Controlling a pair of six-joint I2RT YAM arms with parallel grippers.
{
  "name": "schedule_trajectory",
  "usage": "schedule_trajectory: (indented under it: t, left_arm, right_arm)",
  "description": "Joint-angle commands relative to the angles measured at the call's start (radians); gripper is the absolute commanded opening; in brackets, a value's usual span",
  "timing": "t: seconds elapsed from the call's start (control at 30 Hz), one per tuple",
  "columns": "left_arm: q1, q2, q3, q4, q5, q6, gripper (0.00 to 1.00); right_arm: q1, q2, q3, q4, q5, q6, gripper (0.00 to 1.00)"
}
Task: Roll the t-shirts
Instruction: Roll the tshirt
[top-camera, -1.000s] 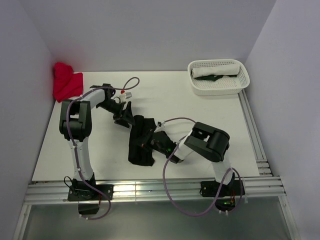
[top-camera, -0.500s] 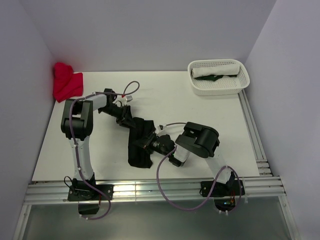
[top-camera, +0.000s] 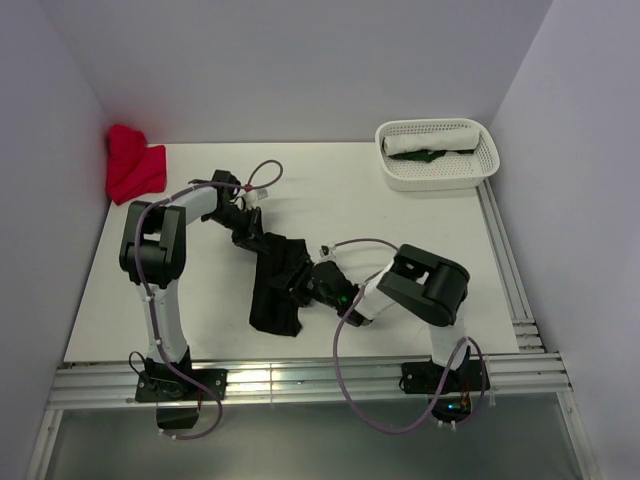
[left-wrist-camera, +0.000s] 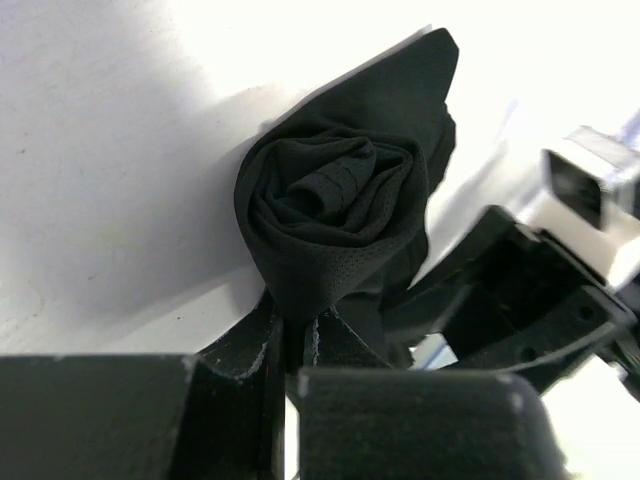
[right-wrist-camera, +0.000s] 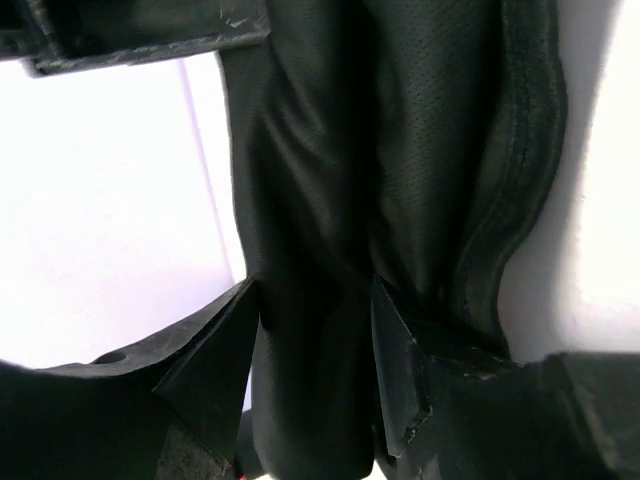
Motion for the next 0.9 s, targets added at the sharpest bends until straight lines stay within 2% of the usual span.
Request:
schedule_trajectory:
  t: [0.0,0.03,0.17,0.33,0.43,0.53,0.67,0.87]
  left_arm:
    - [-0.027,-0.061,-0.003,0.003,-0.154,0.004,0.00]
    - [-0.036,-0.065,-0.009,0.001,-0.183,0.008,0.00]
    - [-0.067,-0.075,-0.009,-0.013,-0.254,0.016,0.00]
    - [-0.098,-0.079,0.033,-0.049,-0.339,0.019,0.00]
    - [-0.113,-0.078,0.066,-0.077,-0.372,0.014,0.00]
    - [-0.130,-0.075,0.097,-0.106,-0.395,0.011,0.00]
    - [-0.153,-0.069,0.120,-0.126,-0.418,0.005,0.00]
    - [-0.184,-0.058,0.135,-0.138,-0.431,-0.010,0.00]
  right_arm:
    - [0.017,-0.123,0.077,-0.435,0.108,-0.086,0.56]
    - [0.031,-0.158,0.143,-0.615,0.162,-0.118,0.56]
    - [0.064,-0.206,0.299,-0.957,0.282,-0.167,0.57]
    - [0.106,-0.204,0.458,-1.213,0.423,-0.207,0.58]
    - [0.132,-0.155,0.637,-1.409,0.494,-0.238,0.58]
    - [0.158,-0.079,0.796,-1.548,0.555,-0.262,0.58]
    - [0.186,0.006,0.945,-1.642,0.592,-0.282,0.57]
    - [0.196,0.087,1.038,-1.668,0.586,-0.309,0.57]
